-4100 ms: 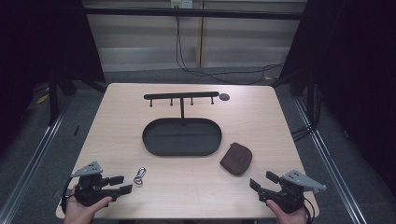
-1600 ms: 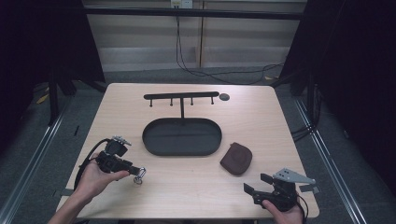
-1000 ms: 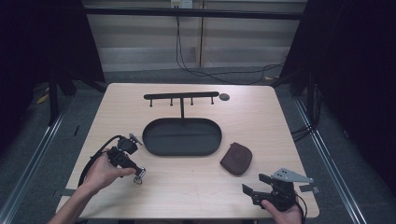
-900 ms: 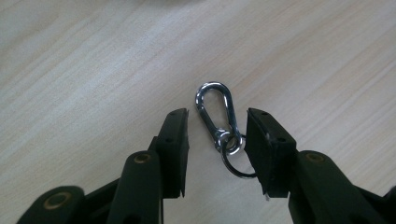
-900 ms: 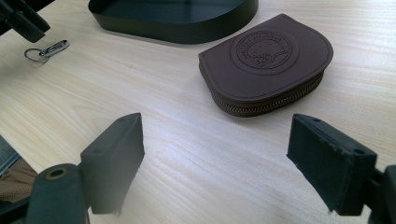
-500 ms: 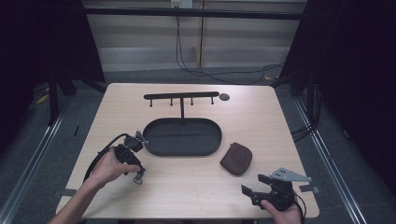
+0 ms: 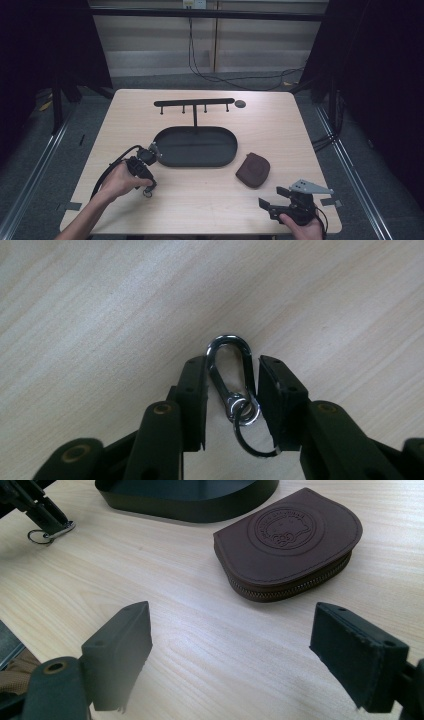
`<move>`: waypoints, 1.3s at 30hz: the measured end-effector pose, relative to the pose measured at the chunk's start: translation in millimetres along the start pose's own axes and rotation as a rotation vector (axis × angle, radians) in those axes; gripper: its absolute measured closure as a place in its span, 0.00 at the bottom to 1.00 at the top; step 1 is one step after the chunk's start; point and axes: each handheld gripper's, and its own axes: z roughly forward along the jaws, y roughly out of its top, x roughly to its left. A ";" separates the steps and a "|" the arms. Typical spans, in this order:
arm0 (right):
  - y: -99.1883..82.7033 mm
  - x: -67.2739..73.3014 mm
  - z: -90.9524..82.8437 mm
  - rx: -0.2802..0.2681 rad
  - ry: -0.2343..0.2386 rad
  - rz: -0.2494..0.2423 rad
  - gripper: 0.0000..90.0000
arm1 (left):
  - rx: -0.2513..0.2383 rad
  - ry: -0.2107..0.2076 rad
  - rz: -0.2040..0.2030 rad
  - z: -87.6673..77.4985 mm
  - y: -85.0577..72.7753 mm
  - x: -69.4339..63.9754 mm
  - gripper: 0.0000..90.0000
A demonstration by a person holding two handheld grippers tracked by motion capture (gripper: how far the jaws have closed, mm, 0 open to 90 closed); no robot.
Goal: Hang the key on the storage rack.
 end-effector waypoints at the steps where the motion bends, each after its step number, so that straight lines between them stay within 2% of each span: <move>1: 0.0 -0.3 0.0 0.001 -0.001 -0.002 0.18 | 0.009 0.010 0.007 0.7 0.5 -0.3 0.73; 3: 0.0 0.0 0.0 0.001 -0.001 -0.001 0.18 | 0.024 0.013 0.016 3.7 1.5 -1.9 0.73; 8: 0.0 0.3 0.6 0.005 -0.001 -0.004 0.18 | 0.027 0.026 0.025 4.4 3.8 -5.7 0.73; 12: -0.1 0.3 0.6 0.005 -0.001 -0.005 0.18 | 0.042 0.061 0.039 5.2 6.0 -9.5 0.75; 18: -0.5 0.5 0.9 0.012 -0.004 -0.005 0.18 | 0.048 0.076 0.052 6.0 6.9 -11.6 0.75; 19: -0.5 0.4 0.9 0.012 -0.004 -0.006 0.18 | 0.053 0.075 0.062 5.9 7.3 -11.3 0.75; 22: -0.3 0.4 1.4 0.016 -0.003 -0.003 0.18 | 0.059 0.062 0.049 5.5 7.7 -9.8 0.75; 29: -0.2 0.3 1.9 0.020 -0.003 -0.002 0.18 | 0.058 0.034 0.047 3.9 5.3 -5.1 0.75; 32: -0.1 0.7 1.9 0.022 -0.004 -0.001 0.18 | 0.058 0.027 0.040 0.0 3.7 -4.3 0.75; 39: -0.3 0.7 2.4 0.023 -0.004 -0.003 0.18 | 0.041 0.006 0.054 -11.7 2.1 -3.0 0.75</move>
